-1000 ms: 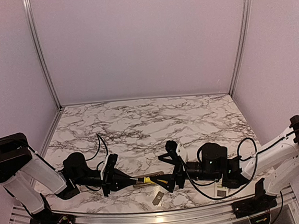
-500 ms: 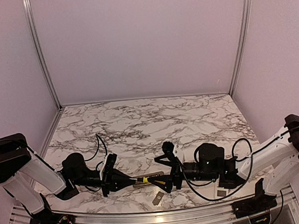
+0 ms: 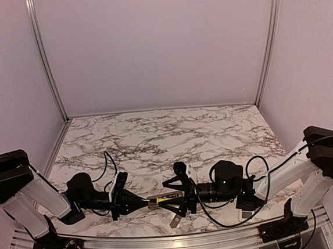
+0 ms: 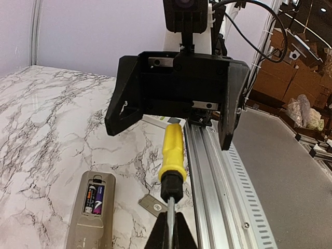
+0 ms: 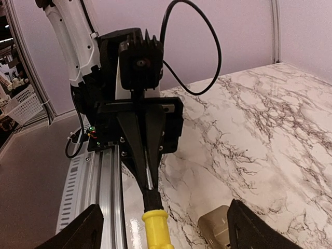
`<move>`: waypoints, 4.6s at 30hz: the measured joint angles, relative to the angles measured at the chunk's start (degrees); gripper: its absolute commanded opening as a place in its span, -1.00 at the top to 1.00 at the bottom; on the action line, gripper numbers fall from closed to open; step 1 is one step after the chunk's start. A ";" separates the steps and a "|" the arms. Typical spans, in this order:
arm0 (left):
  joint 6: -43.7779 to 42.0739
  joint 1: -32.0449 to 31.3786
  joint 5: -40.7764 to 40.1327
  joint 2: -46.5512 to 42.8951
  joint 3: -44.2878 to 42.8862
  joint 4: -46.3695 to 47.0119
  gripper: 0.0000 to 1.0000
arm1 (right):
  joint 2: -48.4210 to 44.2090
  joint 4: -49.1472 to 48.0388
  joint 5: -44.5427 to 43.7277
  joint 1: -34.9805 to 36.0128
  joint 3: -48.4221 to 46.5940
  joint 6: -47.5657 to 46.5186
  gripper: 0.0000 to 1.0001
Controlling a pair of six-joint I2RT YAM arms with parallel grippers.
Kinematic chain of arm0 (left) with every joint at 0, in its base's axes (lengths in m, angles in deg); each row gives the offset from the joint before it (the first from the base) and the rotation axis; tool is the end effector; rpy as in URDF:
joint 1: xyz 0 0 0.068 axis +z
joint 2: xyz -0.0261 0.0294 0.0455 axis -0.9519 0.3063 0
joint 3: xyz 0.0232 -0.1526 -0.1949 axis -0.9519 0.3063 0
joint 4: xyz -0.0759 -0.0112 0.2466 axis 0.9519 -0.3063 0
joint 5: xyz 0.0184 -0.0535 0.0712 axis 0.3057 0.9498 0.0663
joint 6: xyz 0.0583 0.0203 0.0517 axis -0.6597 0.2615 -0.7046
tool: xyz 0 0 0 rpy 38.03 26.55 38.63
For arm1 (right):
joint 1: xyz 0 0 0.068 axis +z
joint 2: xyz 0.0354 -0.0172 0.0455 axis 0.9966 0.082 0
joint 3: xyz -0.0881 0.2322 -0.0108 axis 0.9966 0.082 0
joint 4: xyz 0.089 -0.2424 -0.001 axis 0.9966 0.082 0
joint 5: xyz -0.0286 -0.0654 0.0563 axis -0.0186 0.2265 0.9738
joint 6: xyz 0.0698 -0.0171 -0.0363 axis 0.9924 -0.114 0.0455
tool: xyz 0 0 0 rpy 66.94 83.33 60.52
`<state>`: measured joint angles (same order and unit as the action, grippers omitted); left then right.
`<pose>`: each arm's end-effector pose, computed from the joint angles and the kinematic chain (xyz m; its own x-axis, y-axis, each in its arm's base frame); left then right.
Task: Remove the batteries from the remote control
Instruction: Pass from the left arm to the right, then pick up the remote control without the battery cover from the center of the board.
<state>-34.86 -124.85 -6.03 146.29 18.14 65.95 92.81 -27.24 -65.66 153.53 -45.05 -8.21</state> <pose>0.1186 -0.2280 0.1134 -0.2143 0.0687 -0.9743 0.9762 -0.0174 -0.2160 0.1073 0.3105 0.1493 -0.2319 -0.0876 -0.9688 -0.9606 0.1774 0.2139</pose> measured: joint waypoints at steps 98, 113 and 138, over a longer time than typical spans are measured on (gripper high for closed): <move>8.50 1.57 -0.11 -2.99 -8.63 0.59 1.00 | -6.01 11.78 18.82 -9.70 -7.61 -3.34 1.00; 3.06 0.57 -4.48 -4.94 -7.02 0.57 -0.47 | -8.76 16.06 11.08 -9.07 -6.60 -2.03 1.00; -12.33 0.59 -33.97 -7.02 -1.62 -10.29 -0.98 | -24.76 34.25 -17.27 -9.73 0.11 3.63 1.00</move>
<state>-47.19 -124.26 -40.00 139.28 16.53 55.65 68.05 7.01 -82.92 143.80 -44.95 -4.58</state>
